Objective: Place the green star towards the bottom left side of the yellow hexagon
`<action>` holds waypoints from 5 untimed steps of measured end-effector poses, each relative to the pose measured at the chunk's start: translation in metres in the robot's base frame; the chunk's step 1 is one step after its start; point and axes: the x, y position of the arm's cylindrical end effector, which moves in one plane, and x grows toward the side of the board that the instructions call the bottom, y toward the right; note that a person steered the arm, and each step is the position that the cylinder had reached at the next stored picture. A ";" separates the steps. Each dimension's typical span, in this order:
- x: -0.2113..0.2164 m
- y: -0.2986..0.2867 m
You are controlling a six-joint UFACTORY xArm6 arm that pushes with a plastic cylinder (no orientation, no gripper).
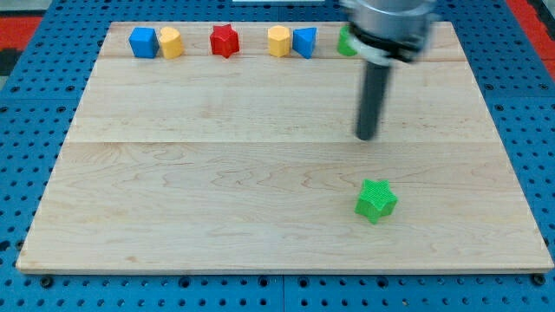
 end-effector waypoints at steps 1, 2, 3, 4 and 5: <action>0.082 0.042; 0.141 0.033; 0.111 -0.008; 0.063 -0.045; 0.039 -0.103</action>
